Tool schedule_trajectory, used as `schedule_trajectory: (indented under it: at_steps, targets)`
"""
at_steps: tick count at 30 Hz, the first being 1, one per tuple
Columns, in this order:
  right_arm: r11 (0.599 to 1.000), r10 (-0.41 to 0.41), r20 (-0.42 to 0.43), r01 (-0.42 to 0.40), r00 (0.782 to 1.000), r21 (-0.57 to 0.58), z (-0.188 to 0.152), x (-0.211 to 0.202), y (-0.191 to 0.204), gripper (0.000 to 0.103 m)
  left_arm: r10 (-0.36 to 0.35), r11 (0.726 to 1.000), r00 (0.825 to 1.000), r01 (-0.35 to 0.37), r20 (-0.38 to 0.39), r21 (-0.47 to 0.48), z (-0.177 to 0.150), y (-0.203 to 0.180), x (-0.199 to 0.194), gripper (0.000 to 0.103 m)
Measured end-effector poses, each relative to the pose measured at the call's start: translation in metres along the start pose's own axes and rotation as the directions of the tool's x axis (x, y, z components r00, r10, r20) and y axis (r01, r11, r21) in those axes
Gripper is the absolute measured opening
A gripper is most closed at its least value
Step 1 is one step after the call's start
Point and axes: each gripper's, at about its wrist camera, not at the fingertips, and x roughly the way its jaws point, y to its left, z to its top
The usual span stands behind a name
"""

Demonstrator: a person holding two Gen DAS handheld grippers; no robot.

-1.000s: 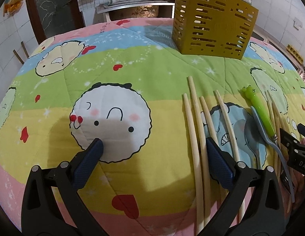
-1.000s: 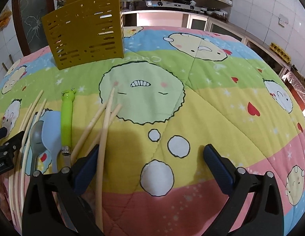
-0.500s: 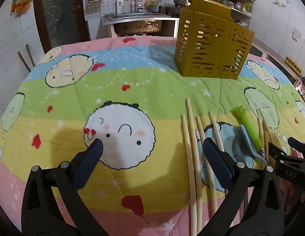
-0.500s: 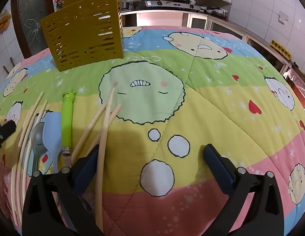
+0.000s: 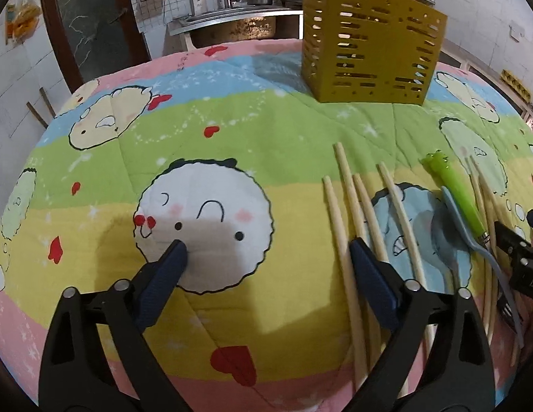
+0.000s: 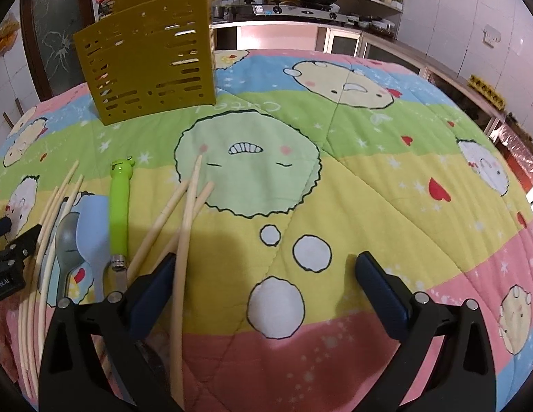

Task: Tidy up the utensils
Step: 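Close the left gripper on a chopstick while the right gripper closes on another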

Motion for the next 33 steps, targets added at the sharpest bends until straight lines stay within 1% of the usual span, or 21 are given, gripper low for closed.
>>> schedule_trajectory:
  at_steps: [1,3,4,6,7,8,9,10,12,14,17,20,23,26,30,33]
  targets:
    - [1.000,-0.002,0.005,0.002,1.000,-0.007,0.000,-0.001,0.003,0.097,-0.009,1.000,1.000,0.009,-0.004,-0.009,0.001,-0.001,0.000,0.086]
    - [1.000,0.001,0.010,-0.001,1.000,-0.018,0.001,-0.003,0.006,0.089,-0.015,1.000,1.000,0.014,-0.006,-0.012,0.002,-0.003,-0.001,0.079]
    - [1.000,0.011,0.012,-0.011,1.000,-0.022,0.001,-0.004,0.007,0.083,-0.018,1.000,1.000,0.018,-0.004,-0.006,0.002,-0.006,-0.002,0.076]
    - [0.999,0.029,0.014,-0.029,0.999,-0.018,0.002,-0.005,0.008,0.075,-0.027,1.000,1.000,0.027,-0.004,0.002,0.002,-0.010,-0.004,0.065]
    - [0.999,0.037,0.015,-0.037,0.999,-0.015,0.003,-0.006,0.008,0.069,-0.037,0.999,0.999,0.037,-0.007,0.004,0.003,-0.012,-0.004,0.062]
    - [0.999,0.044,0.015,-0.044,0.999,-0.012,0.004,-0.006,0.007,0.062,-0.049,0.999,0.999,0.049,-0.012,0.002,0.003,-0.014,-0.005,0.057]
    - [0.999,0.047,0.015,-0.047,0.999,-0.009,0.005,-0.006,0.008,0.059,-0.060,0.998,0.998,0.060,-0.018,0.000,0.004,-0.016,-0.005,0.051]
    - [0.999,0.051,0.013,-0.051,0.999,-0.007,0.006,-0.007,0.008,0.053,-0.069,0.998,0.997,0.069,-0.023,0.001,0.005,-0.019,-0.006,0.049]
    - [0.998,0.059,0.010,-0.059,0.998,-0.013,0.009,-0.007,0.011,0.049,-0.079,0.997,0.996,0.080,-0.031,0.003,0.007,-0.021,-0.005,0.040]
    - [0.998,0.062,0.006,-0.062,0.998,-0.026,0.011,-0.006,0.015,0.041,-0.087,0.996,0.995,0.087,-0.039,-0.004,0.010,-0.023,-0.003,0.037]
    - [0.998,0.055,-0.001,-0.055,0.998,-0.036,0.012,-0.003,0.018,0.034,-0.099,0.995,0.994,0.097,-0.049,-0.028,0.013,-0.022,0.000,0.034]
    - [0.998,0.058,-0.007,-0.058,0.998,-0.038,0.014,-0.003,0.021,0.027,-0.105,0.994,0.993,0.103,-0.051,-0.042,0.013,-0.021,0.001,0.030]
    - [0.997,0.062,-0.016,-0.063,0.998,-0.037,0.017,0.000,0.022,0.026,-0.089,0.996,0.995,0.088,-0.054,-0.023,0.010,-0.023,-0.001,0.027]
    - [0.997,0.066,-0.023,-0.067,0.998,-0.031,0.019,0.003,0.022,0.026,-0.072,0.997,0.996,0.071,-0.046,-0.010,0.006,-0.024,-0.003,0.027]
    - [0.998,0.063,-0.018,-0.063,0.998,-0.031,0.018,0.004,0.023,0.026,-0.059,0.998,0.997,0.059,-0.040,-0.015,0.008,-0.026,0.000,0.027]
    - [0.997,0.069,-0.016,-0.069,0.997,-0.026,0.018,0.003,0.022,0.023,-0.064,0.998,0.997,0.063,-0.051,-0.031,0.012,-0.025,0.003,0.026]
